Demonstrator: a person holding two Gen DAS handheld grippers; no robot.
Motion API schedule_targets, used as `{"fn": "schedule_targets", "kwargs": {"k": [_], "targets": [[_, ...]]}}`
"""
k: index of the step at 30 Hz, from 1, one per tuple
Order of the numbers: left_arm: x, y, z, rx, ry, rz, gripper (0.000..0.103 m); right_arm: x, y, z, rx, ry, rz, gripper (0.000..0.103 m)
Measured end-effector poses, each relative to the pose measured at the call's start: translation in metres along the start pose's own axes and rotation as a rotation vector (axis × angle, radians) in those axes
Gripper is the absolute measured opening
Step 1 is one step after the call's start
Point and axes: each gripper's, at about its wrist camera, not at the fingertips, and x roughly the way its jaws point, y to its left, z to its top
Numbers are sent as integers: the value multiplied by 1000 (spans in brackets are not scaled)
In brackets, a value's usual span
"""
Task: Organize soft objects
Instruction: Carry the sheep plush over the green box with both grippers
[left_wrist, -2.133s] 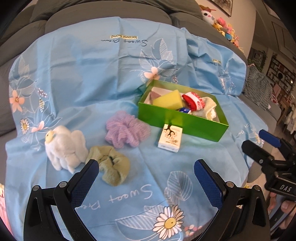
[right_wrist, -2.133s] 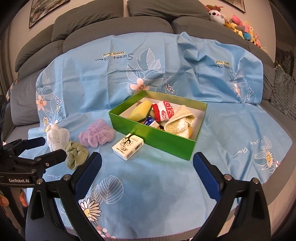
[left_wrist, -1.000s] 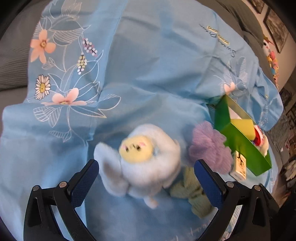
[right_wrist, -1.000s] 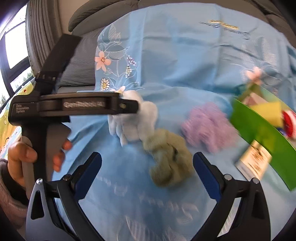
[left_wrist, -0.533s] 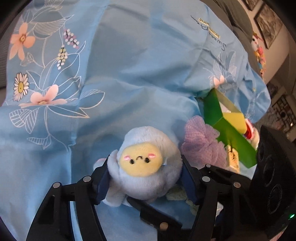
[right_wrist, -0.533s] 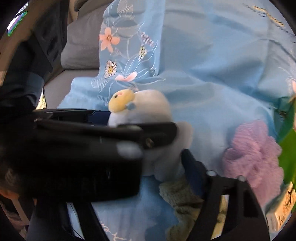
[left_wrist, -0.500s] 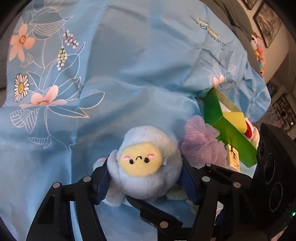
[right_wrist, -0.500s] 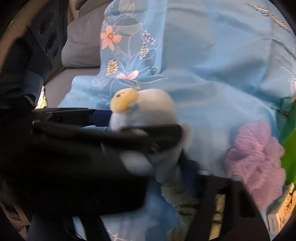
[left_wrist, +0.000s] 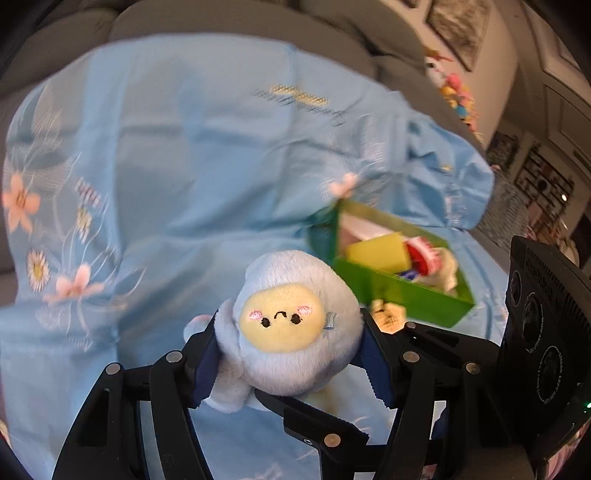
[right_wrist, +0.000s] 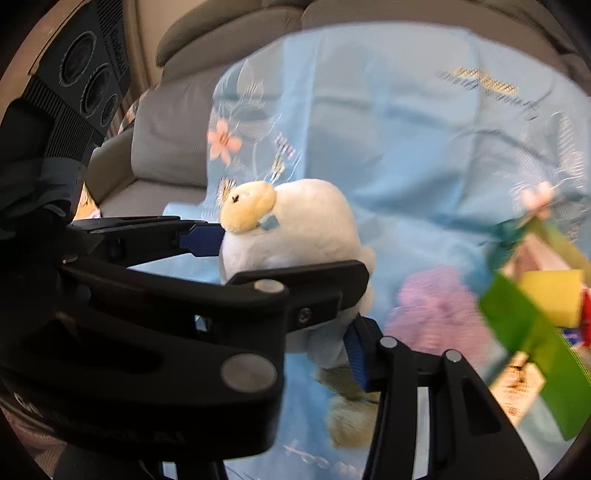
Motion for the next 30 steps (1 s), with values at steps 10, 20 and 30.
{"fn": "schedule_targets", "kwargs": {"k": [10,20,30], "targets": [[18,-92,33,128,-9,-74,68,-80,-60,-5,62,-95,-115,47],[86,-164,72,206,51,-154,68,-108,-150,-8,164,-121,-201,48],[166,-192,106,206,87,-184,68,-96,-237,0,228,-113,-242,48]]}}
